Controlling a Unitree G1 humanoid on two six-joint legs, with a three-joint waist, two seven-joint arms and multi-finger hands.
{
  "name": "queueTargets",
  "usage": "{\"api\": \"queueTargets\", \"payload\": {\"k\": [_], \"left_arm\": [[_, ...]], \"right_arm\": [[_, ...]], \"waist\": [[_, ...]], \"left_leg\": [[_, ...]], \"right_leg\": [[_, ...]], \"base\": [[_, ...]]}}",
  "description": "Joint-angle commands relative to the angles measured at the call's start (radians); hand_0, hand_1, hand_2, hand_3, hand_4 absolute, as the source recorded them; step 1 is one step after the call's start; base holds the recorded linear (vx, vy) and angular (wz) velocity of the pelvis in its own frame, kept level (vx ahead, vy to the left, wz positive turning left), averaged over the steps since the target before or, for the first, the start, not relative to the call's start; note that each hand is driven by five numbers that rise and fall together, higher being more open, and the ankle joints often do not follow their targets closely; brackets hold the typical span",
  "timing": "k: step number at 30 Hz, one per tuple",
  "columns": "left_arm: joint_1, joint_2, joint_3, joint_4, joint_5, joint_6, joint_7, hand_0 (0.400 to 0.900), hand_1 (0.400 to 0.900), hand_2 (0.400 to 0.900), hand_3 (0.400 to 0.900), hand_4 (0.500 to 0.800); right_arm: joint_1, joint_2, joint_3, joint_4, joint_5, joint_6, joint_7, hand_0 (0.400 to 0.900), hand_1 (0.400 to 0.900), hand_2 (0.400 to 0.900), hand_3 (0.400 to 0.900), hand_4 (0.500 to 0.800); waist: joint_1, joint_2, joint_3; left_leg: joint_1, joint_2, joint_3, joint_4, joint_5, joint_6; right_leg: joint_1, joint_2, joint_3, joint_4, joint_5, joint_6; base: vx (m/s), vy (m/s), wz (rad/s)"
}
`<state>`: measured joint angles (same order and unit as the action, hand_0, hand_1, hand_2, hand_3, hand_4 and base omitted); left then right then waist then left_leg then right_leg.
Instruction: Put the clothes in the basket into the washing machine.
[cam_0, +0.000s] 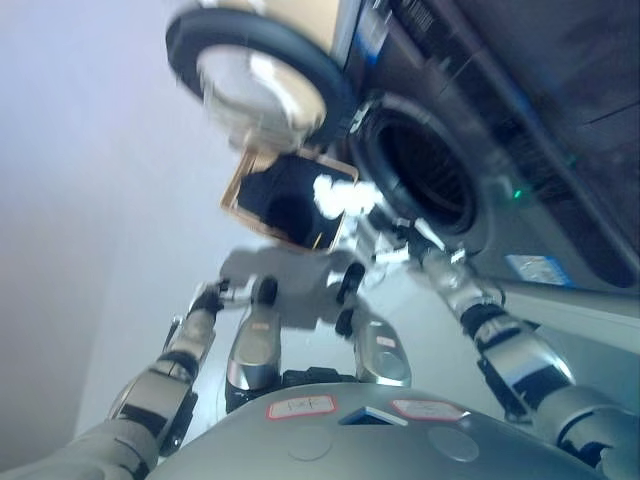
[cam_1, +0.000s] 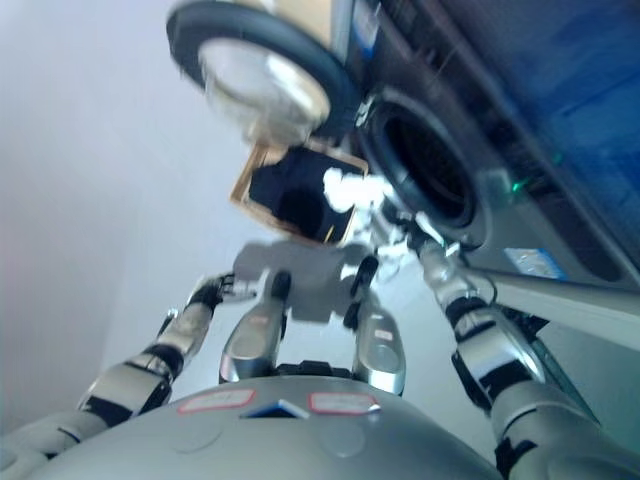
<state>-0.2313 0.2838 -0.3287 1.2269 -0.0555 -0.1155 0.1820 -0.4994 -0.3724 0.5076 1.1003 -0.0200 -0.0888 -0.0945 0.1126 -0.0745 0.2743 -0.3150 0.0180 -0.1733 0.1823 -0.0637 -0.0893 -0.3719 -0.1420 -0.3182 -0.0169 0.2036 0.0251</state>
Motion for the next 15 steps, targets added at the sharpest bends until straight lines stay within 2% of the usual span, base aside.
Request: {"api": "queueTargets", "payload": {"k": [1, 2, 3, 6, 8, 9, 11, 14, 15], "left_arm": [[-0.052, 0.043, -0.031, -0.051, -0.065, -0.028, 0.06, 0.9, 0.9, 0.9, 0.9, 0.8], [-0.076, 0.048, -0.035, -0.066, -0.078, -0.03, 0.071, 0.9, 0.9, 0.9, 0.9, 0.8], [-0.11, 0.057, -0.039, -0.087, -0.096, -0.036, 0.084, 0.9, 0.9, 0.9, 0.9, 0.8], [-0.152, 0.067, -0.042, -0.099, -0.112, -0.04, 0.106, 0.9, 0.9, 0.9, 0.9, 0.8], [-0.189, 0.085, -0.045, -0.112, -0.12, -0.049, 0.127, 0.9, 0.9, 0.9, 0.9, 0.8], [-0.189, 0.084, -0.045, -0.112, -0.12, -0.049, 0.127, 0.9, 0.9, 0.9, 0.9, 0.8], [-0.222, 0.105, -0.055, -0.124, -0.108, -0.056, 0.146, 0.9, 0.9, 0.9, 0.9, 0.8], [-0.255, 0.116, -0.057, -0.117, -0.12, -0.052, 0.153, 0.9, 0.9, 0.9, 0.9, 0.8], [-0.277, 0.135, -0.06, -0.128, -0.119, -0.053, 0.16, 0.9, 0.9, 0.9, 0.9, 0.8]], "right_arm": [[-0.088, -0.074, 0.031, -0.066, 0.038, -0.043, -0.082, 0.9, 0.9, 0.9, 0.9, 0.8], [-0.118, -0.086, 0.041, -0.07, 0.037, -0.045, -0.094, 0.9, 0.9, 0.9, 0.9, 0.8], [-0.167, -0.115, 0.06, -0.078, 0.045, -0.044, -0.109, 0.9, 0.9, 0.9, 0.9, 0.8], [-0.232, -0.144, 0.091, -0.08, 0.024, -0.048, -0.129, 0.9, 0.9, 0.9, 0.9, 0.8], [-0.293, -0.191, 0.162, -0.125, -0.05, -0.061, -0.163, 0.9, 0.9, 0.9, 0.9, 0.8], [-0.293, -0.191, 0.163, -0.125, -0.05, -0.061, -0.163, 0.9, 0.9, 0.9, 0.9, 0.8], [-0.35, -0.253, 0.258, -0.165, -0.175, -0.07, -0.195, 0.9, 0.9, 0.9, 0.9, 0.8], [-0.377, -0.269, 0.281, -0.163, -0.178, -0.074, -0.209, 0.9, 0.9, 0.9, 0.9, 0.8], [-0.395, -0.282, 0.304, -0.192, -0.177, -0.084, -0.207, 0.9, 0.9, 0.9, 0.9, 0.8]], "waist": [[0.014, -0.019, 0.048], [0.016, -0.019, 0.063], [0.02, -0.018, 0.077], [0.023, -0.026, 0.088], [0.026, -0.044, 0.101], [0.025, -0.044, 0.099], [0.024, -0.065, 0.099], [0.023, -0.082, 0.095], [0.021, -0.099, 0.092]], "left_leg": [[-0.127, 0.002, 0.026, -0.067, 0.148, 0.001], [-0.177, 0.004, 0.028, -0.039, 0.149, -0.005], [-0.238, 0.012, 0.033, 0.014, 0.117, -0.018], [-0.31, 0.012, 0.034, 0.062, 0.105, -0.025], [-0.402, 0.015, 0.033, 0.13, 0.086, -0.027], [-0.406, 0.015, 0.033, 0.133, 0.084, -0.027], [-0.489, 0.019, 0.02, 0.195, 0.06, -0.028], [-0.543, 0.018, 0.01, 0.237, 0.046, -0.027], [-0.585, 0.016, -0.003, 0.268, 0.038, -0.027]], "right_leg": [[-0.051, -0.054, 0.005, 0.202, -0.121, 0.09], [-0.091, -0.06, -0.005, 0.232, -0.131, 0.089], [-0.148, -0.062, -0.006, 0.297, -0.179, 0.091], [-0.221, -0.065, -0.002, 0.362, -0.202, 0.088], [-0.3, -0.07, 0.001, 0.441, -0.233, 0.083], [-0.303, -0.071, 0.001, 0.444, -0.235, 0.083], [-0.369, -0.071, -0.001, 0.51, -0.265, 0.078], [-0.413, -0.074, -0.001, 0.558, -0.284, 0.075], [-0.444, -0.069, -0.009, 0.586, -0.298, 0.069]], "base": [[-0.16, -0.09, 0.46], [-0.08, -0.131, 0.45], [-0.05, -0.108, 0.31], [-0.05, -0.044, 0.14], [-0.07, -0.03, 0.13], [-0.04, -0.025, 0.09], [-0.03, -0.032, 0.11], [-0.02, -0.036, 0.1], [-0.01, -0.053, 0.11]]}}
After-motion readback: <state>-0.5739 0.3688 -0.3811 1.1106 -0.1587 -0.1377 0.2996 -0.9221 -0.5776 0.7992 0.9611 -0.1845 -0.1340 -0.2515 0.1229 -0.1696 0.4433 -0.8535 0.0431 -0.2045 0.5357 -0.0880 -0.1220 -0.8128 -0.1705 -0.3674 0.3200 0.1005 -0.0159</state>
